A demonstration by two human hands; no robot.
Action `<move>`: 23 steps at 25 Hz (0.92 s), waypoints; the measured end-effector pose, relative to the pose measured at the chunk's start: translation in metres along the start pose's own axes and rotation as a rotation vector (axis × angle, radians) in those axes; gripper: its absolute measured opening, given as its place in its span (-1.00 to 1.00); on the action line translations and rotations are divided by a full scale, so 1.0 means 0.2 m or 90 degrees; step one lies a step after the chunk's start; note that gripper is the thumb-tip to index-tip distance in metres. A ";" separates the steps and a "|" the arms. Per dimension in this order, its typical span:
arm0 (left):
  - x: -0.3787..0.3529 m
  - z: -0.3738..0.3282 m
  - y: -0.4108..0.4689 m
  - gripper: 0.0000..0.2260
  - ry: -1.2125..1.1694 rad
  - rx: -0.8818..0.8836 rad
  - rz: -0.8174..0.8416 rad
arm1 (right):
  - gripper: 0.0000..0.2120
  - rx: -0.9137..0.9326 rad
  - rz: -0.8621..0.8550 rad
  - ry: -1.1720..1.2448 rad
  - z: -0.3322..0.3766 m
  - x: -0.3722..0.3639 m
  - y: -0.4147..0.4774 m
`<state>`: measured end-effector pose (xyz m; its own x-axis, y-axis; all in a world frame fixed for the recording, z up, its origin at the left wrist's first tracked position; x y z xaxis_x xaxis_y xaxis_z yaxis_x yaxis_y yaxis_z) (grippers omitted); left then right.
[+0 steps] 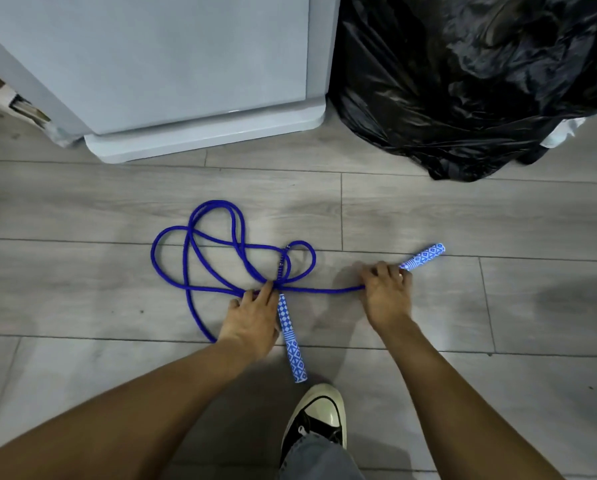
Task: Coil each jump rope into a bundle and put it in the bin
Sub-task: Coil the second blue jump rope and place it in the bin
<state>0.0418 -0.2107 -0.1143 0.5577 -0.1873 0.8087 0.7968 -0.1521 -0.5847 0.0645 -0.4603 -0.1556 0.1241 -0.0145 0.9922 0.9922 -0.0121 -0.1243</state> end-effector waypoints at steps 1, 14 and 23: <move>0.00 0.03 -0.01 -0.39 -0.007 0.036 0.005 | -0.62 0.002 0.004 -0.001 -0.01 0.00 -0.01; 0.47 0.34 -0.23 -0.65 -0.161 0.104 -0.013 | -0.96 -0.017 -0.003 0.516 0.19 0.91 0.10; 1.31 0.32 -0.72 -0.77 -0.886 0.000 -0.016 | -0.86 0.198 0.091 0.492 0.85 1.78 -0.12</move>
<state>0.0880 -0.1765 0.1866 0.3139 0.9240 0.2183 0.8099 -0.1406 -0.5695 0.0868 -0.2950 0.2027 0.3164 -0.6767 0.6648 0.9404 0.3158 -0.1262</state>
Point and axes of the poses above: each hand's wrist, its own y-axis towards the middle knuckle, its own x-axis out of the back of the hand, z = x × y, the point moved 6 cm from there along y, towards the middle knuckle, and after that the axes turned 6 degrees about x, right-handed, at the moved point
